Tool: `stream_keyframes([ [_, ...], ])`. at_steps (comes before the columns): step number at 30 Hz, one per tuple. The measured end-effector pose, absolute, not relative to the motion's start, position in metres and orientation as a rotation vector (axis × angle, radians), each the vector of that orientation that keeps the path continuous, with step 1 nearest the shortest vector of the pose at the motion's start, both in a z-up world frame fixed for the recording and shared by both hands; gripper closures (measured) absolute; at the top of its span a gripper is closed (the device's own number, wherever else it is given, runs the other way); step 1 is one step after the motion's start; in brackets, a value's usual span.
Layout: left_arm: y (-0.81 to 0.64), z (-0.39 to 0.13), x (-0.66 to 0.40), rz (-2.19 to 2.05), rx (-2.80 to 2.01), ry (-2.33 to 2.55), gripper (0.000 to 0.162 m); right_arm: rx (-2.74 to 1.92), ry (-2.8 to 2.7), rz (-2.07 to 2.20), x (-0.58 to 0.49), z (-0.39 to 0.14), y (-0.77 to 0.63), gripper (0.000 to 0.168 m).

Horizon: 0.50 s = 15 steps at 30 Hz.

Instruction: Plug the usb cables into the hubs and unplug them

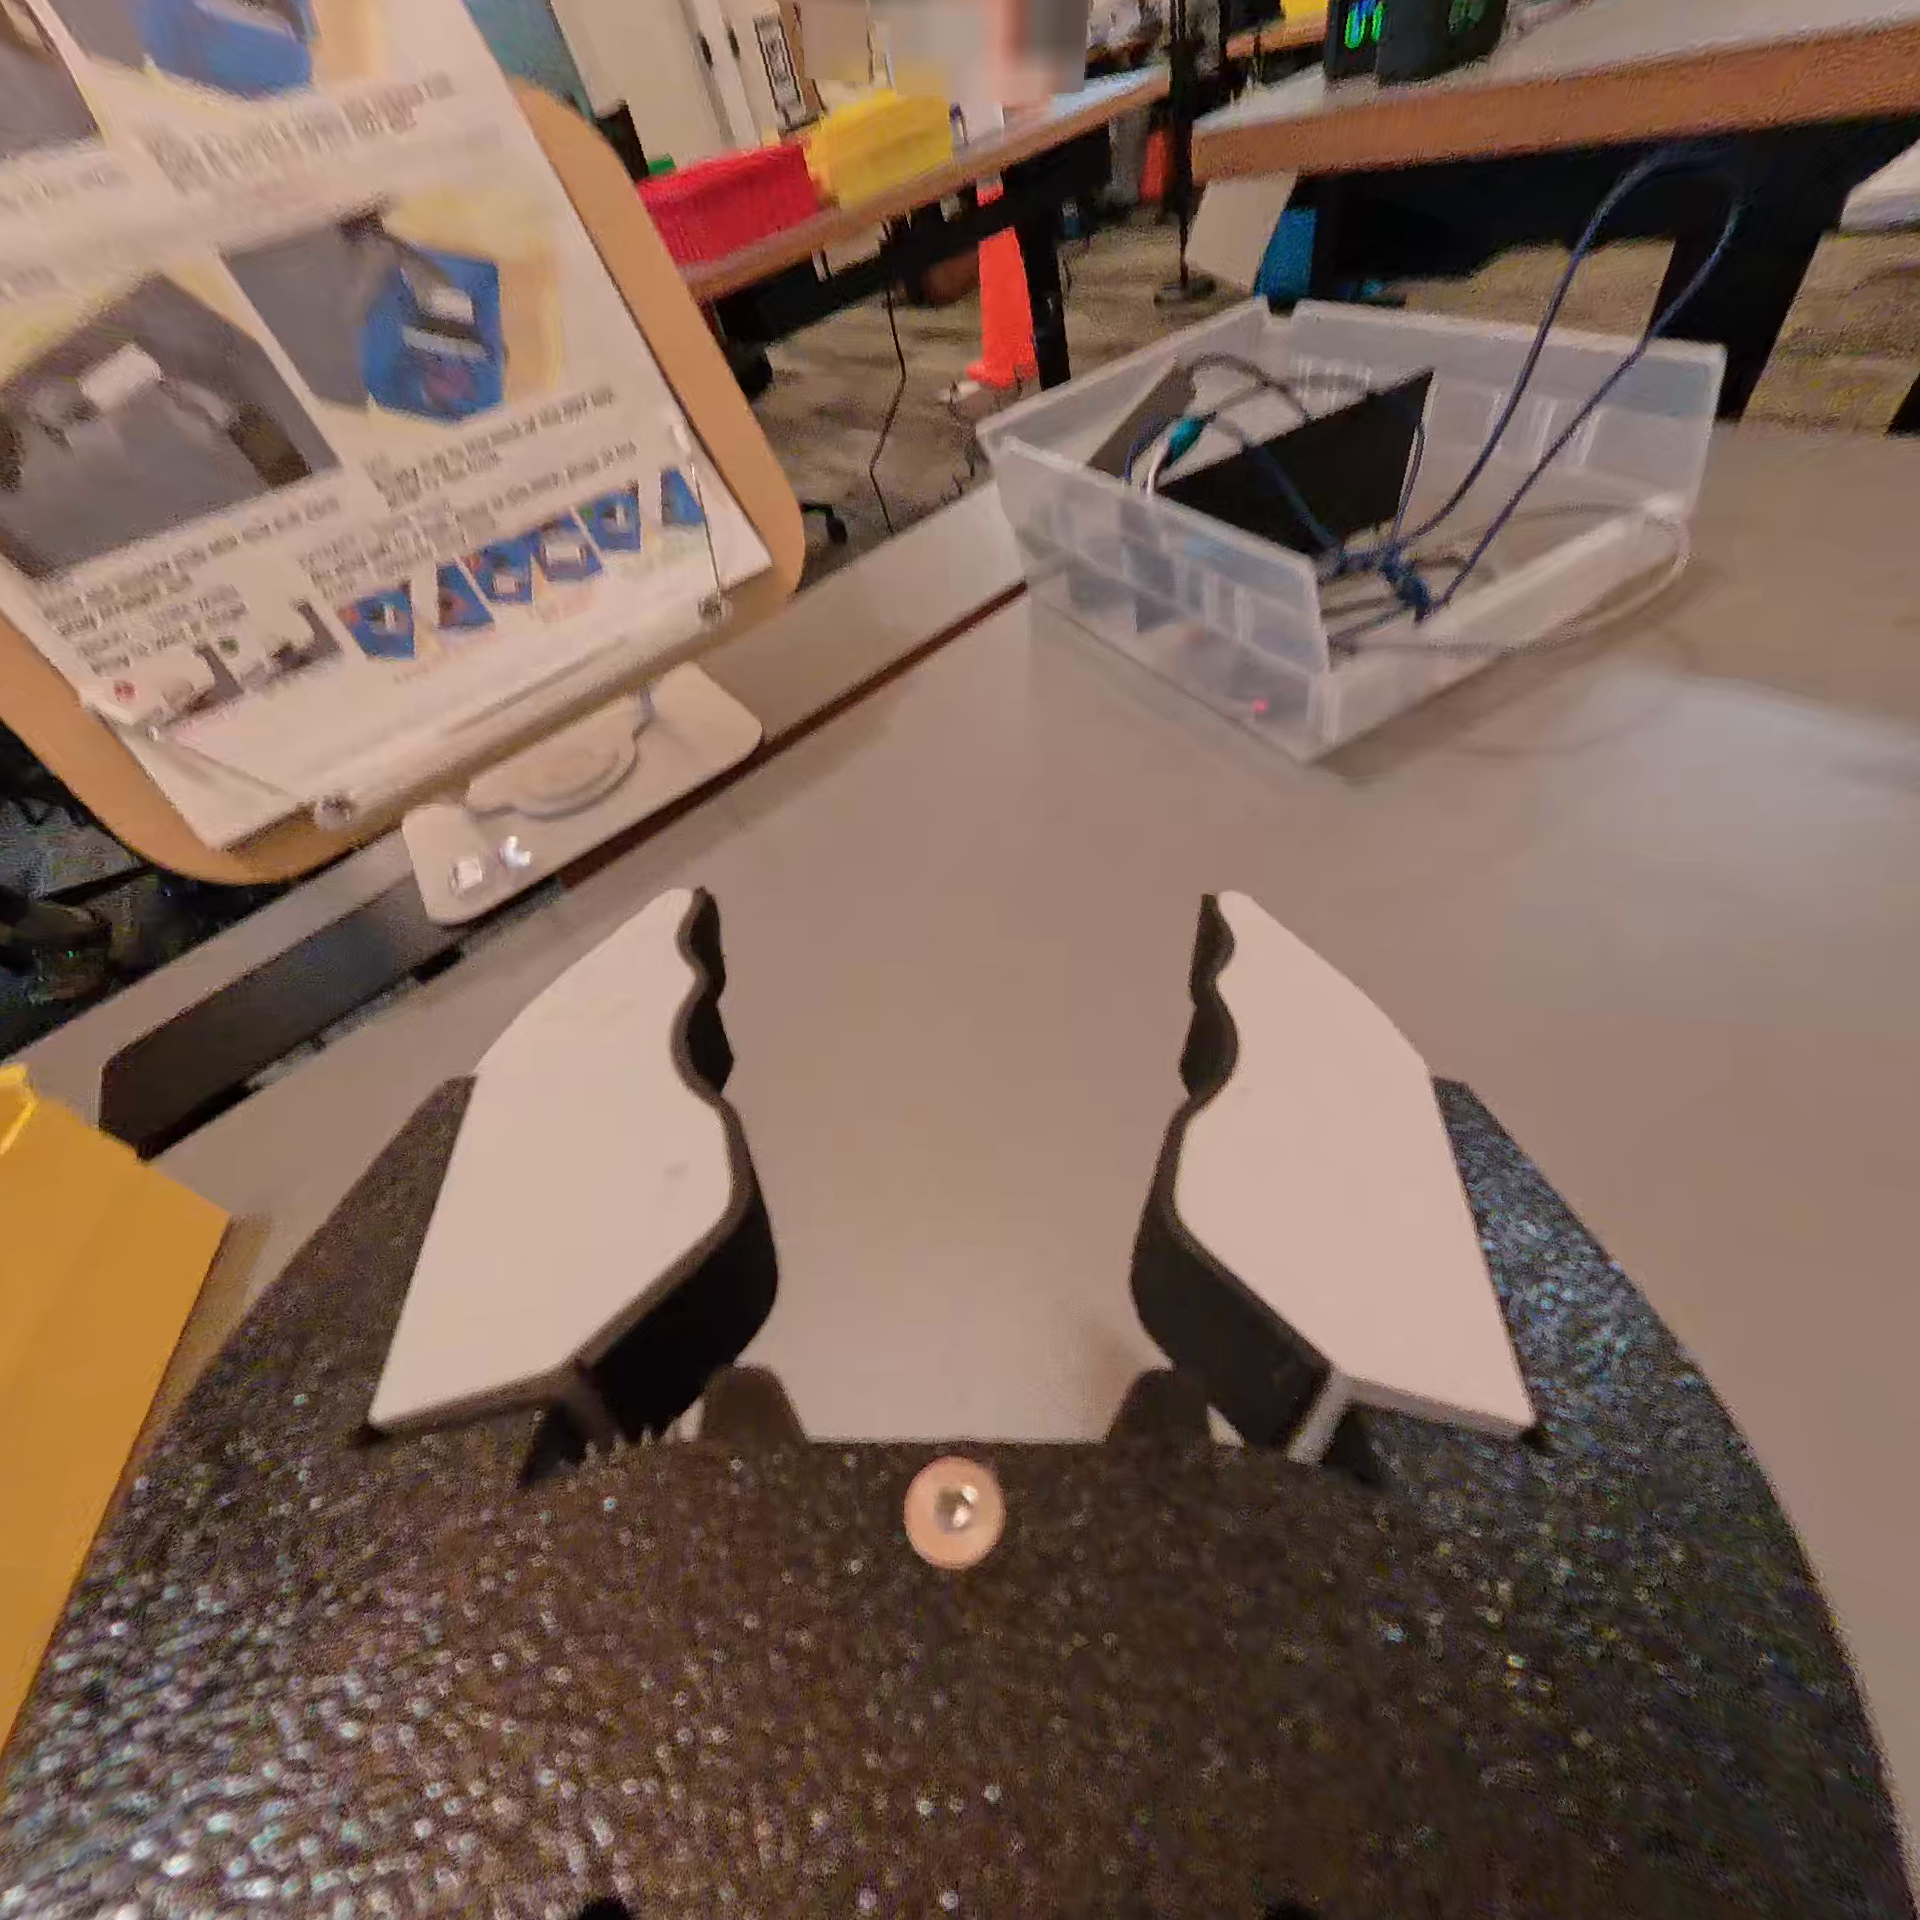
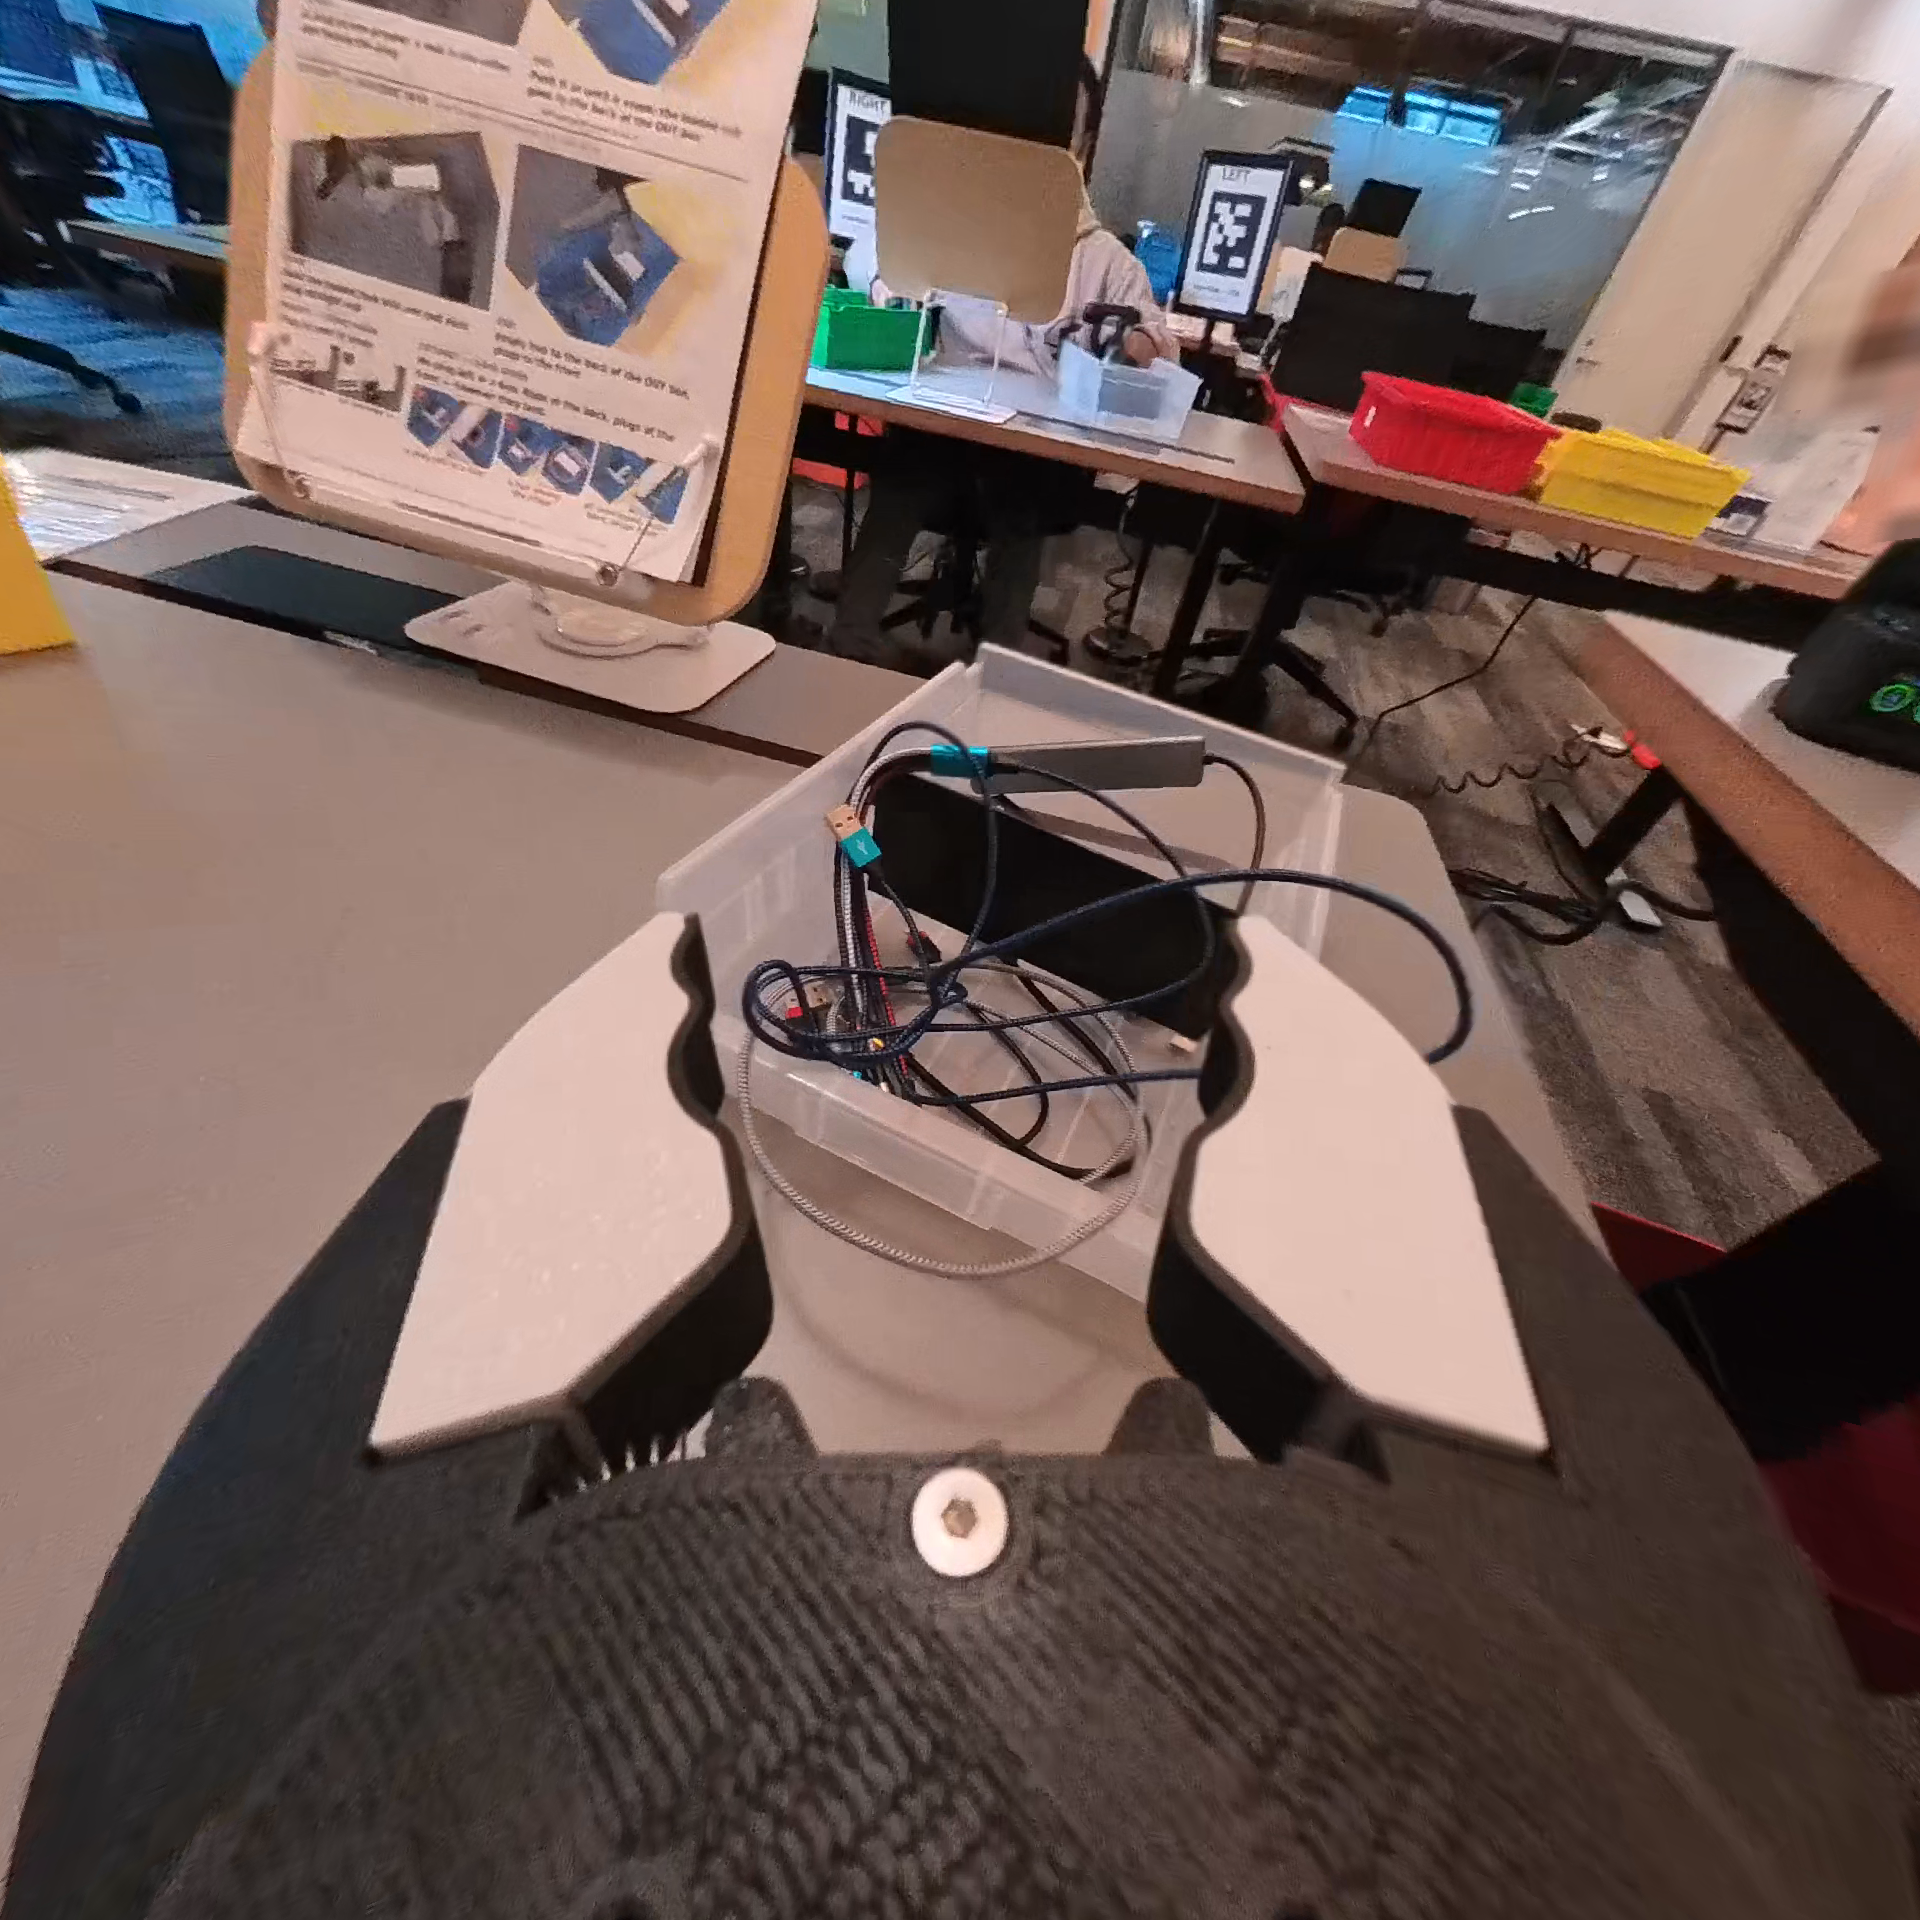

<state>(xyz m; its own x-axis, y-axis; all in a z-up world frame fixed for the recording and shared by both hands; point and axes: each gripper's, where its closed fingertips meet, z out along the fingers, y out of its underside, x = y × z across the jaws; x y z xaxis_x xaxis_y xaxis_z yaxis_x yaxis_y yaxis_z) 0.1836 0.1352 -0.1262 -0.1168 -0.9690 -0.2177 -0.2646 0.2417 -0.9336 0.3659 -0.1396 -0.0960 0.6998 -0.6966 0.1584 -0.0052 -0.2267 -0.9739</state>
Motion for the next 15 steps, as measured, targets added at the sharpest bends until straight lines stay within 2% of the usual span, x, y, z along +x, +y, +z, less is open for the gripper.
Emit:
stream_keyframes([
  [6,0.065,-0.096,0.241,-1.117,-1.13,1.645,0.071,-1.651,0.649,-0.726,0.366,-0.084,-0.169,0.083],
  [15,0.004,-0.124,0.37,-1.014,-1.522,1.919,0.064,-1.668,0.668,-0.72,0.371,-0.09,-0.185,0.087],
])
